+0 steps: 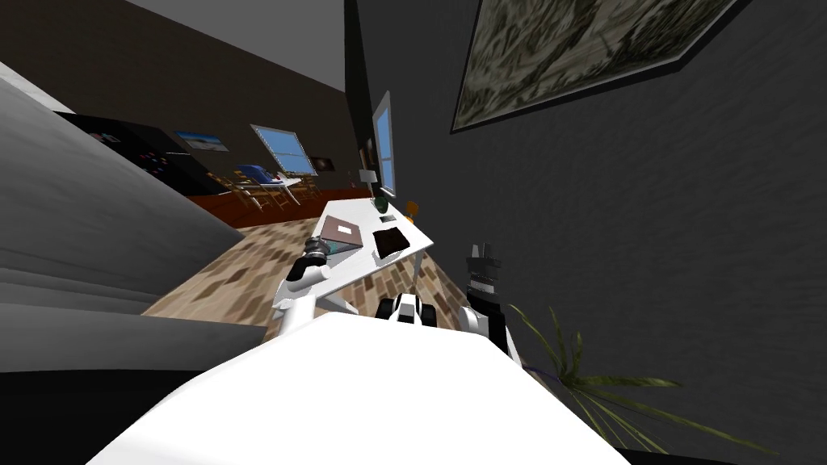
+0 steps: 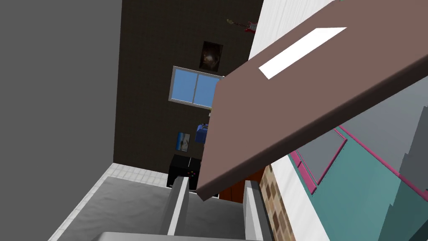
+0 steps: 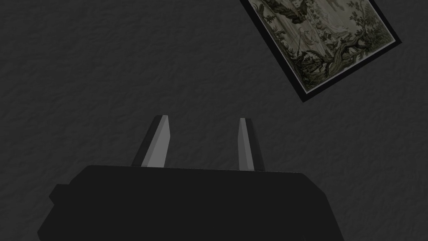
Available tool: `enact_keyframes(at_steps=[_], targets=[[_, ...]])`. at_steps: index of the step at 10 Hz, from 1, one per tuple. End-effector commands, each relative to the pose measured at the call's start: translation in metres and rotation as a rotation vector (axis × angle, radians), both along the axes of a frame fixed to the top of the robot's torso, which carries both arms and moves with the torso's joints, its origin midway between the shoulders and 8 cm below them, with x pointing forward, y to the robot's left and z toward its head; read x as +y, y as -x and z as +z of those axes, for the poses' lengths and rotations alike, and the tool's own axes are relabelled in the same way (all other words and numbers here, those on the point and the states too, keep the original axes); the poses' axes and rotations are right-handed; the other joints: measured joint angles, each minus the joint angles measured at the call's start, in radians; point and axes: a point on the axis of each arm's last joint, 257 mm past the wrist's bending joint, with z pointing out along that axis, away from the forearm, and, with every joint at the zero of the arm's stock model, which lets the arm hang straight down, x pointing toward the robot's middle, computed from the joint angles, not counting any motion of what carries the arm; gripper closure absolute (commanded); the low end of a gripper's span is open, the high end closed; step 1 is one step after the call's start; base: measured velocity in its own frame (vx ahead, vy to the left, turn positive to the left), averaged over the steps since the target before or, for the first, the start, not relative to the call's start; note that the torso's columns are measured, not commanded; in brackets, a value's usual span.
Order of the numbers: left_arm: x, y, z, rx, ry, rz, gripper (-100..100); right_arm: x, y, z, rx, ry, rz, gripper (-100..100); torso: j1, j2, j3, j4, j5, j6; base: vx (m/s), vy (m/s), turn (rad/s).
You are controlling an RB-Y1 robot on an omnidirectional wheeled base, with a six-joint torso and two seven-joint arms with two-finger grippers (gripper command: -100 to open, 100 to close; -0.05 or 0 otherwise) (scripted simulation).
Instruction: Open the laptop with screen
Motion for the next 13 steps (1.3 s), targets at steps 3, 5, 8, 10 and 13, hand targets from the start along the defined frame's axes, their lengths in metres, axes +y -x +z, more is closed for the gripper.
enact_keyframes(at_steps=[3,5,8,10,13], targets=[[0.004,0.005,0.009,-0.012,0.025,0.007,-100,0.000,0.000,0.000,0.000,0.000,0.000,0,-0.004,0.003,0.002,0.002,-0.003,-0.002,-0.006,0.017,-0.025],[0.007,0.008,0.020,-0.012,0.026,0.011,-100,0.000,0.000,0.000,0.000,0.000,0.000,0,-0.005,0.004,0.002,0.003,-0.004,-0.002,0.008,-0.019,-0.015],[0.012,0.014,0.036,-0.012,0.026,0.017,-100,0.000,0.000,0.000,0.000,0.000,0.000,0,-0.003,0.005,0.003,0.003,-0.003,-0.003,0.007,-0.007,-0.021],[0.014,0.017,0.047,-0.012,0.026,0.020,-100,0.000,0.000,0.000,0.000,0.000,0.000,0,-0.002,0.005,0.003,0.003,-0.002,-0.002,0.005,-0.004,-0.019],[0.013,0.016,0.041,-0.006,0.029,0.020,0,0.000,0.000,0.000,0.000,0.000,0.000,0,-0.002,0.004,0.002,0.002,-0.002,-0.002,0.000,0.000,0.000]])
